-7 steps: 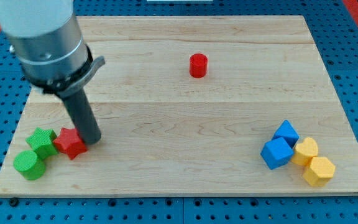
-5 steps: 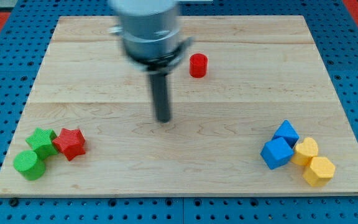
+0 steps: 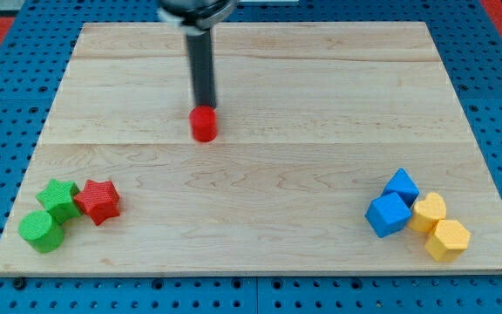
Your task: Push the red circle below the red star
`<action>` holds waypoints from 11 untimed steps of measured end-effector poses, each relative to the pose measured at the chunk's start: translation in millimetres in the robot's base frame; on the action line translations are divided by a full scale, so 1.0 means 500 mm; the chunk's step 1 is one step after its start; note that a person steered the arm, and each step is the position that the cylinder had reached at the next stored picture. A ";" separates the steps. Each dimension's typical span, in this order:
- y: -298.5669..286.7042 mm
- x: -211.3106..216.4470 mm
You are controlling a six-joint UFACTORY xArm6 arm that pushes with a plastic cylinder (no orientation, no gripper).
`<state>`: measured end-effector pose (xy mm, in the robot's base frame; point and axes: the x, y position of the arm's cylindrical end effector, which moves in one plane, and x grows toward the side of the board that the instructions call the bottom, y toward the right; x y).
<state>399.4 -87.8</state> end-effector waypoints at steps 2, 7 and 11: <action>-0.019 0.159; 0.177 0.255; 0.293 0.402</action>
<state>600.6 58.6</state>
